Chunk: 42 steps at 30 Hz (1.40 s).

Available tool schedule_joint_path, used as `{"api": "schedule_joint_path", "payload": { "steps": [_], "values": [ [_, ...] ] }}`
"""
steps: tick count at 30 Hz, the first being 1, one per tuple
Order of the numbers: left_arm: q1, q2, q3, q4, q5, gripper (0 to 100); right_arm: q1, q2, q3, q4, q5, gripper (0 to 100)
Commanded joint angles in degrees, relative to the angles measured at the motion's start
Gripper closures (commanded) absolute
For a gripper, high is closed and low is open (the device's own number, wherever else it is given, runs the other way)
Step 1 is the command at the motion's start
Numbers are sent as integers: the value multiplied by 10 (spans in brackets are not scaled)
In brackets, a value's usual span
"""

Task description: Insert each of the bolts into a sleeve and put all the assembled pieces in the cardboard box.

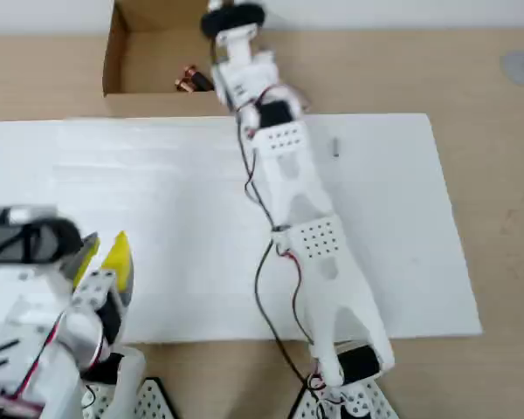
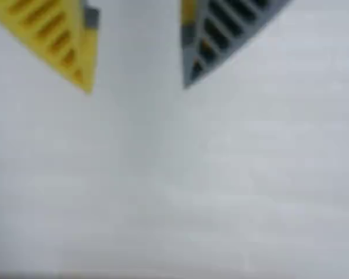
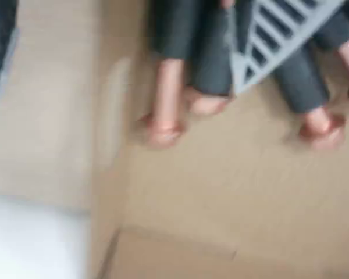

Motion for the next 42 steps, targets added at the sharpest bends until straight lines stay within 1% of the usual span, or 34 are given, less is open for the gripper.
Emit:
{"api": "schedule_joint_path", "payload": {
  "steps": [1, 4, 8, 11, 13, 16, 19, 23, 28, 33, 37, 39, 42],
  "values": [
    [-8, 63, -4, 1, 4, 882, 24, -142, -36, 118, -9, 705],
    [-38, 115, -10, 1, 4, 882, 51, -218, -36, 224, -14, 705],
    [-103, 193, -31, 1, 4, 882, 89, -293, -35, 332, -51, 705],
    [-117, 263, -41, 4, 4, 882, 105, -324, -30, 451, -54, 705],
    [-118, 319, -54, 22, 4, 882, 111, -326, -35, 521, -55, 705],
    [-118, 414, -75, 41, -11, 882, 135, -328, -27, 524, -79, 706],
    [-118, 509, -107, 57, -13, 883, 150, -327, 0, 525, -82, 711],
    [-120, 615, -139, 63, -12, 884, 182, -329, 80, 525, -82, 787],
    [-118, 708, -161, 63, -12, 884, 196, -330, 189, 525, -82, 873],
    [-119, 775, -203, 63, -11, 883, 193, -377, 262, 525, -80, 880],
    [-122, 828, -248, 66, 32, 882, 186, -445, 373, 525, -76, 880],
    [-120, 850, -273, 75, 55, 882, 186, -493, 445, 525, -59, 880],
    [-100, 859, -325, 76, 79, 882, 187, -564, 566, 524, -50, 879]
  ]
}}
